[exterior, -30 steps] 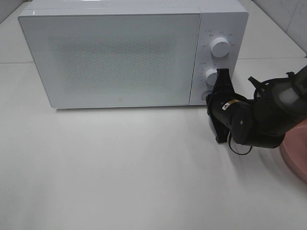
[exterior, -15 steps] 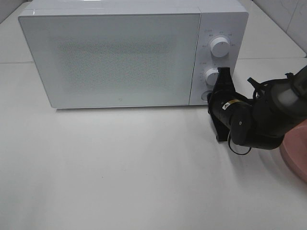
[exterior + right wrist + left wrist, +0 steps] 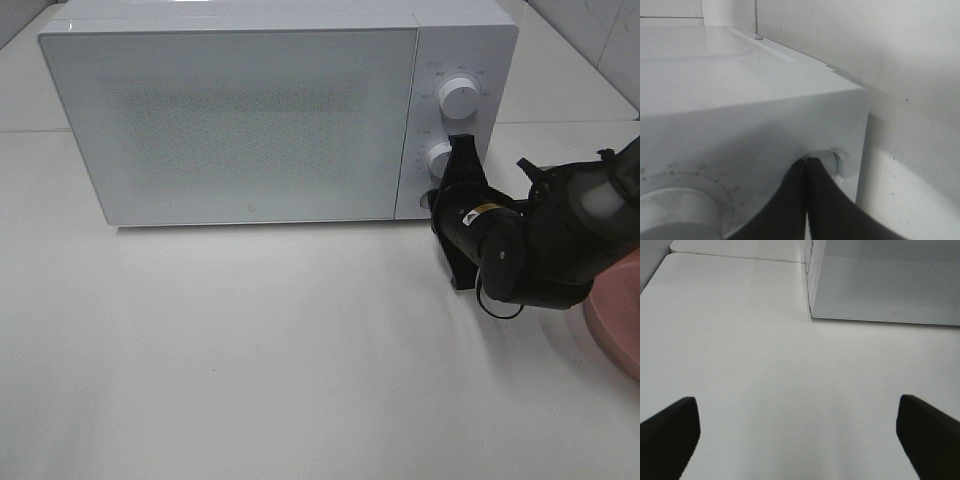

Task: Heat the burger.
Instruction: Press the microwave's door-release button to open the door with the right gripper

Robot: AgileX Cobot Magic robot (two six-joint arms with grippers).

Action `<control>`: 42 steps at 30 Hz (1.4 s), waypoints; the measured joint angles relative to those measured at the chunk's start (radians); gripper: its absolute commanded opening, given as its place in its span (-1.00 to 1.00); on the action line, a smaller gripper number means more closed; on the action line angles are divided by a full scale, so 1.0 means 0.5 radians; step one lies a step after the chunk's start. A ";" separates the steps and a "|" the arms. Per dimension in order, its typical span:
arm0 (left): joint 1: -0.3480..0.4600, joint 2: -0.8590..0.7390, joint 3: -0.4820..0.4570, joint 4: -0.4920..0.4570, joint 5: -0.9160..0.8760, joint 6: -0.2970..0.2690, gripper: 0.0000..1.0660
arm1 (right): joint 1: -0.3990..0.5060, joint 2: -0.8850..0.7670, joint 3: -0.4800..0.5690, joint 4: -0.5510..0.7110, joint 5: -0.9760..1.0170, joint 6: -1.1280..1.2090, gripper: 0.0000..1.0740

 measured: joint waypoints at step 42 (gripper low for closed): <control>0.000 0.000 0.000 0.000 0.000 0.000 0.88 | -0.060 0.000 -0.186 0.008 0.482 0.002 -1.00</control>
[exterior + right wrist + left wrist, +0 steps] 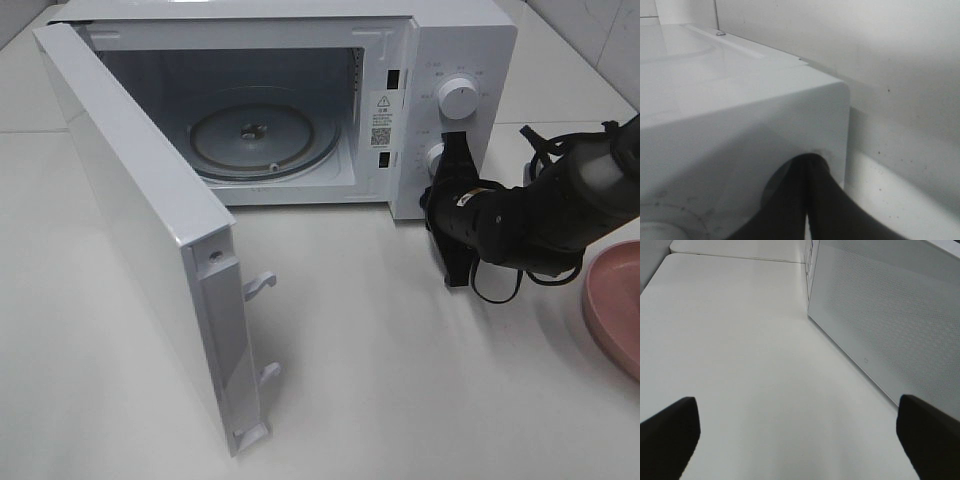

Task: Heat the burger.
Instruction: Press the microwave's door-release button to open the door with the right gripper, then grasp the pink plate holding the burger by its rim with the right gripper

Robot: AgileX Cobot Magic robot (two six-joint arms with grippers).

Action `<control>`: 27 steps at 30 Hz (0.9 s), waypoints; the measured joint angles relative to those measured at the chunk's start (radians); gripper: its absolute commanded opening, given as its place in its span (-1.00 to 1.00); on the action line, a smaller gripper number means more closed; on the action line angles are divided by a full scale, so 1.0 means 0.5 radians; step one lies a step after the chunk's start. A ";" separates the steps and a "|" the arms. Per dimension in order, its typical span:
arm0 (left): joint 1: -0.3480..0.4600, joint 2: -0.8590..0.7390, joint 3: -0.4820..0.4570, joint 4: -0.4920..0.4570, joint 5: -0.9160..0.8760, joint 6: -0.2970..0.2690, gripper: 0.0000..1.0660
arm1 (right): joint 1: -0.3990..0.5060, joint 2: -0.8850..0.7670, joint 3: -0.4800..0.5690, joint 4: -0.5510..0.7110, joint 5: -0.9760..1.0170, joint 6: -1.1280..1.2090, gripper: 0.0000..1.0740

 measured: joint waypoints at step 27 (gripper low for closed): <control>0.000 0.000 0.000 0.000 0.000 0.000 0.88 | -0.042 -0.380 0.566 -0.390 -0.408 0.152 -1.00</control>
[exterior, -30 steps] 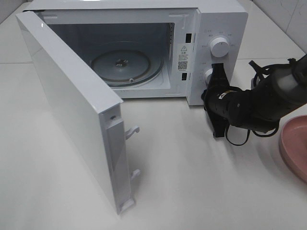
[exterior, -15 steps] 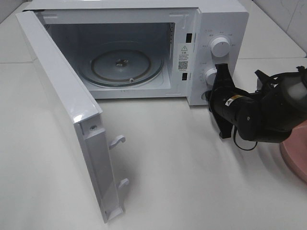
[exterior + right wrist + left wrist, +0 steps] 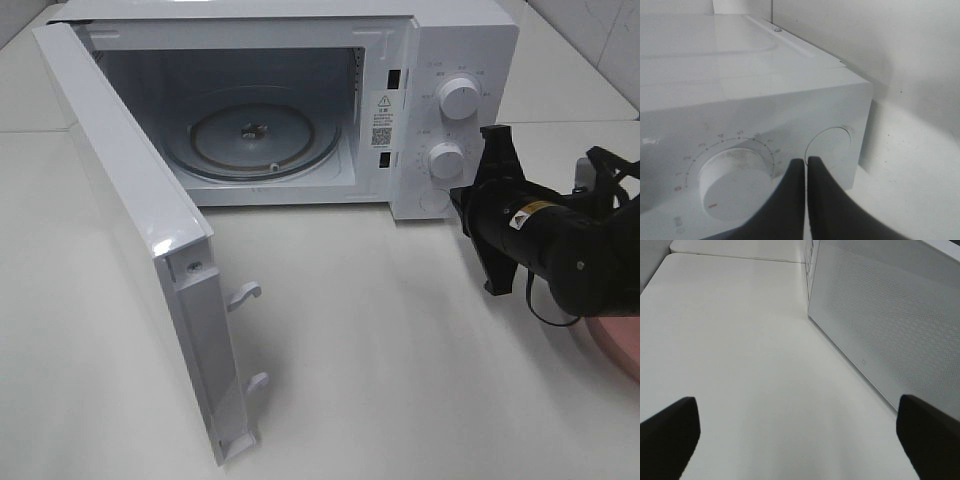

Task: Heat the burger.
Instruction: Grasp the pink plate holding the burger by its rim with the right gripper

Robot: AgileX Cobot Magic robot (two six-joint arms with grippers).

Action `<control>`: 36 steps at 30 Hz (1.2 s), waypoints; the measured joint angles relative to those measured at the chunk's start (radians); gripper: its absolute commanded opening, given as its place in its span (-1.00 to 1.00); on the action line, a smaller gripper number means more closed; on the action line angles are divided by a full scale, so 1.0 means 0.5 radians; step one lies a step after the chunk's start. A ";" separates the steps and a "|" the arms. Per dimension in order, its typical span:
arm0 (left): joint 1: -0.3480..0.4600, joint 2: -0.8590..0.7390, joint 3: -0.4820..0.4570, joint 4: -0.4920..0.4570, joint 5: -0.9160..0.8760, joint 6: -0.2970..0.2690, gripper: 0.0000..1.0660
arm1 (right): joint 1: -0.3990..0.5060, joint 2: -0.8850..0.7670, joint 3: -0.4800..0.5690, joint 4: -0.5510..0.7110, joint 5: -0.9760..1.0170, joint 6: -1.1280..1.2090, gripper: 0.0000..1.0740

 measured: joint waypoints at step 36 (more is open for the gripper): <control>0.000 0.000 0.000 0.000 0.000 0.000 0.88 | 0.000 -1.208 0.060 -0.022 2.140 -2.528 -0.91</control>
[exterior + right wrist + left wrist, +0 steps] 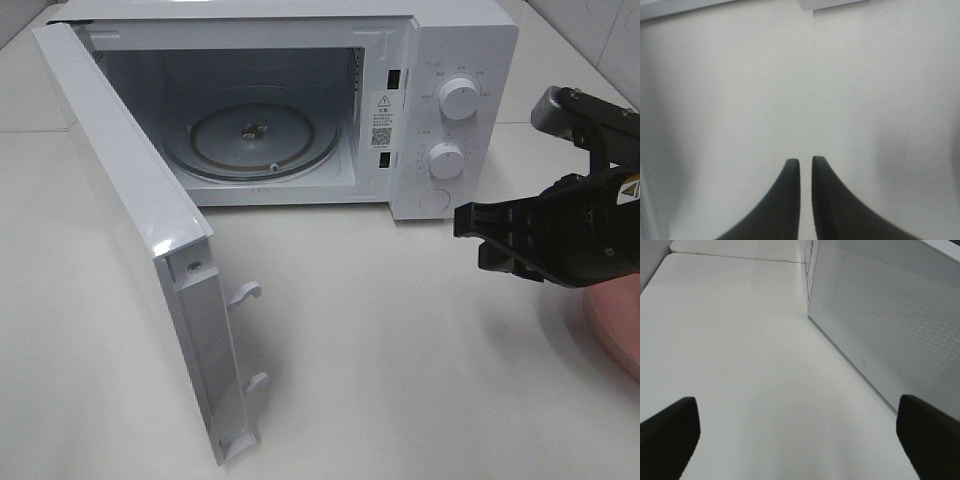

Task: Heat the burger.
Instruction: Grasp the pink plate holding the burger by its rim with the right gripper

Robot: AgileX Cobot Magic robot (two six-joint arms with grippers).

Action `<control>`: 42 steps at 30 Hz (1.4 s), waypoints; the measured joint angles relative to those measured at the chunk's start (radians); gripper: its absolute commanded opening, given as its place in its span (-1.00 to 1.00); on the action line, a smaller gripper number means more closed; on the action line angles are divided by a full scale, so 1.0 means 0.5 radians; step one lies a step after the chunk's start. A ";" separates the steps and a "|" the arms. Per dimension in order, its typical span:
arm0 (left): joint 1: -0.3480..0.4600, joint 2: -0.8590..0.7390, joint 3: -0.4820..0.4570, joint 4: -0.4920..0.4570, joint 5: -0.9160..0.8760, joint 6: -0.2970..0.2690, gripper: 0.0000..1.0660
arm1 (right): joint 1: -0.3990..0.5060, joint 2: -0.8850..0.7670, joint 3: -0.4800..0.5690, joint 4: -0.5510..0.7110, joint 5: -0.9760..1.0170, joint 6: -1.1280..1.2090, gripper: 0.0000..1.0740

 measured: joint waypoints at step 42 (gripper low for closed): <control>0.000 0.000 0.000 0.000 0.000 0.000 0.88 | -0.634 0.086 -0.508 -0.636 1.224 -0.292 0.76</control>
